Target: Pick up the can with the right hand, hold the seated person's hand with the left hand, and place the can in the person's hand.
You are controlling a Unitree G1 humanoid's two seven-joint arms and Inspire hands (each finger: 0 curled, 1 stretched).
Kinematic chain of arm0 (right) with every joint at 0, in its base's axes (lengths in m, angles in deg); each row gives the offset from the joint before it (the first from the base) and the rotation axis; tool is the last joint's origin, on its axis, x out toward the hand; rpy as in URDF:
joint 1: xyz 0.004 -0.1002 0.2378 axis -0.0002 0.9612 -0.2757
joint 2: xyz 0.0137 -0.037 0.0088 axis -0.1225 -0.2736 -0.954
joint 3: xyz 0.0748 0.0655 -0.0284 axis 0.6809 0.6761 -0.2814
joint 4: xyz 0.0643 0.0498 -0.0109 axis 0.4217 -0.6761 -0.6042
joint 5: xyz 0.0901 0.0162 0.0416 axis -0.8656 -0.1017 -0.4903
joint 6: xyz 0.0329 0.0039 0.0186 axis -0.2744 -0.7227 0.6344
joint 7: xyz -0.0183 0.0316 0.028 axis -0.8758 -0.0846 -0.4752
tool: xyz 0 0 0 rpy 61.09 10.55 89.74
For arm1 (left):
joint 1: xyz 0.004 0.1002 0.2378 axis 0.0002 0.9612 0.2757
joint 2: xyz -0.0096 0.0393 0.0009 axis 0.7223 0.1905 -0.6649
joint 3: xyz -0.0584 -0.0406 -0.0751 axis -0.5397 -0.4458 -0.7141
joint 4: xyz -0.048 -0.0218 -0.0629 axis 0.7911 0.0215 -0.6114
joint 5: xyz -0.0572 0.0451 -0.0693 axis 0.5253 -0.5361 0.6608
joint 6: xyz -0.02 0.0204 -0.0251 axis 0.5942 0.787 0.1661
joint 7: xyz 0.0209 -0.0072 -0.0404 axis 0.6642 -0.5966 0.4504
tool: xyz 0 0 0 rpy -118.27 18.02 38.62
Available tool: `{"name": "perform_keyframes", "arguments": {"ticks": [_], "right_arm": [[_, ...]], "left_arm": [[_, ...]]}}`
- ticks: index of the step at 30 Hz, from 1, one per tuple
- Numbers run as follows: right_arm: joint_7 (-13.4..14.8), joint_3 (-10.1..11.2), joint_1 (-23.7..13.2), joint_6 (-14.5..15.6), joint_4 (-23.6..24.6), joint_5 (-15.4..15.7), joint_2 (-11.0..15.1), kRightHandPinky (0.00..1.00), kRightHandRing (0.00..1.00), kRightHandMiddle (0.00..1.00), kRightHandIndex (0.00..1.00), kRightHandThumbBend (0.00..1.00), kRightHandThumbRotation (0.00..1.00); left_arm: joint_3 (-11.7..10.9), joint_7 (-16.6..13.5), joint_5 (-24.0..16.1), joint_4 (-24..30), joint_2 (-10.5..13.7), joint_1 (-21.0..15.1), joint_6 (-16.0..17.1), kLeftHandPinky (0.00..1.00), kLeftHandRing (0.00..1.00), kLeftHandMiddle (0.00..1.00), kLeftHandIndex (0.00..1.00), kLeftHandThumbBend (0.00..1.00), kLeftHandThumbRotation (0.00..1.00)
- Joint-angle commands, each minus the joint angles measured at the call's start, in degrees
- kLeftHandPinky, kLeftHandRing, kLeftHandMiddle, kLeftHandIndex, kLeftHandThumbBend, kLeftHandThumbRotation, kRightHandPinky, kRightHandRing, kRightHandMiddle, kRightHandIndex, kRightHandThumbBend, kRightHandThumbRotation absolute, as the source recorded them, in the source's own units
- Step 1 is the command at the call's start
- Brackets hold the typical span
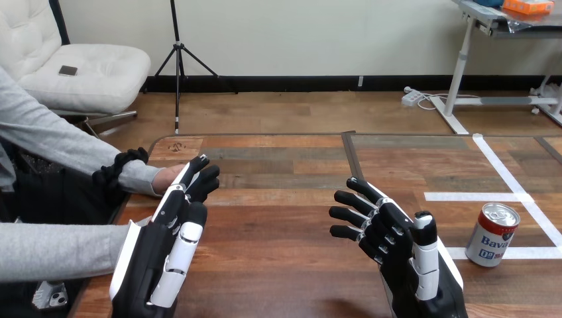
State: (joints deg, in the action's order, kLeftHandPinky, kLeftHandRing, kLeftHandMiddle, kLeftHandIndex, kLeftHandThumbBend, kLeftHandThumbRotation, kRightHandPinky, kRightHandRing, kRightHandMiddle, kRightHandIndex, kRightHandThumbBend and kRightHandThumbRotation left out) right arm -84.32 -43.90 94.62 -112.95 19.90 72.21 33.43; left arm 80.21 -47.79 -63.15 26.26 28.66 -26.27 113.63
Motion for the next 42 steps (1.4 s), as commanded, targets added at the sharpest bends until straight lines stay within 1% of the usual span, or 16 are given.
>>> {"name": "perform_keyframes", "arguments": {"ticks": [1,4,10,13,16,22,25,31,34,37,40,42], "right_arm": [[0.0,0.2,-2.3,0.0,2.4,-0.2,0.6,0.75,0.81,0.84,0.87,0.93,1.0],[-0.2,0.2,-2.3,0.0,2.4,-0.3,0.6,0.75,0.81,0.84,0.87,0.93,1.0],[-0.7,0.3,-2.6,-0.6,1.7,-0.7,0.5,0.75,0.81,0.84,0.87,0.93,1.0],[-0.8,0.3,-2.7,-0.6,1.8,-0.7,0.5,0.75,0.81,0.84,0.87,0.92,1.0],[-1.3,0.4,-3.0,-1.5,1.2,-0.8,0.5,0.75,0.81,0.84,0.87,0.91,1.0],[-0.6,0.8,-3.2,-1.0,1.5,-0.7,0.2,0.74,0.8,0.84,0.87,0.91,1.0],[-1.3,1.0,-3.7,-1.6,1.1,-1.1,0.3,0.74,0.8,0.84,0.87,0.91,1.0],[-0.8,1.6,-4.5,-1.0,1.6,-0.9,0.9,0.74,0.81,0.84,0.87,0.92,1.0],[-0.7,2.2,-5.2,-0.7,1.6,-1.1,1.1,0.74,0.81,0.84,0.87,0.93,1.0],[-0.2,2.9,-6.0,-0.9,1.4,-0.8,1.4,0.74,0.81,0.84,0.87,0.94,1.0],[0.9,3.6,-6.4,-0.4,2.0,-0.3,1.8,0.75,0.82,0.84,0.87,0.96,1.0],[1.3,4.1,-7.2,-0.7,1.8,-0.2,2.3,0.76,0.82,0.84,0.87,0.96,1.0]], "left_arm": [[-0.1,-0.3,0.3,2.0,-0.5,-2.1,0.8,0.92,0.88,0.89,0.91,0.43,0.9],[-0.1,-0.1,0.5,1.8,-0.4,-2.2,0.9,0.92,0.88,0.89,0.91,0.43,0.91],[0.0,0.1,0.9,2.2,-0.4,-2.0,0.2,0.92,0.89,0.89,0.92,0.43,0.91],[-0.1,0.3,1.0,1.8,-0.3,-2.3,0.7,0.92,0.89,0.9,0.92,0.43,0.9],[-0.1,0.2,0.9,1.9,-0.4,-2.3,0.6,0.92,0.89,0.9,0.92,0.42,0.9],[0.0,0.4,1.1,1.5,-0.4,-2.5,1.1,0.92,0.89,0.9,0.92,0.4,0.9],[0.0,0.3,1.1,1.6,-0.6,-2.4,0.9,0.91,0.89,0.89,0.92,0.4,0.9],[0.1,0.3,1.0,1.7,-0.6,-2.4,0.9,0.91,0.89,0.89,0.92,0.41,0.9],[0.2,0.2,1.2,2.2,-0.7,-2.2,0.2,0.91,0.89,0.89,0.92,0.41,0.9],[0.4,0.8,1.7,2.3,-0.5,-2.2,0.1,0.91,0.89,0.9,0.92,0.41,0.9],[0.4,0.7,1.6,2.3,-0.5,-2.3,0.0,0.91,0.9,0.9,0.92,0.41,0.9],[0.3,0.6,1.5,2.1,-0.6,-2.4,0.3,0.91,0.9,0.9,0.92,0.41,0.89]]}}
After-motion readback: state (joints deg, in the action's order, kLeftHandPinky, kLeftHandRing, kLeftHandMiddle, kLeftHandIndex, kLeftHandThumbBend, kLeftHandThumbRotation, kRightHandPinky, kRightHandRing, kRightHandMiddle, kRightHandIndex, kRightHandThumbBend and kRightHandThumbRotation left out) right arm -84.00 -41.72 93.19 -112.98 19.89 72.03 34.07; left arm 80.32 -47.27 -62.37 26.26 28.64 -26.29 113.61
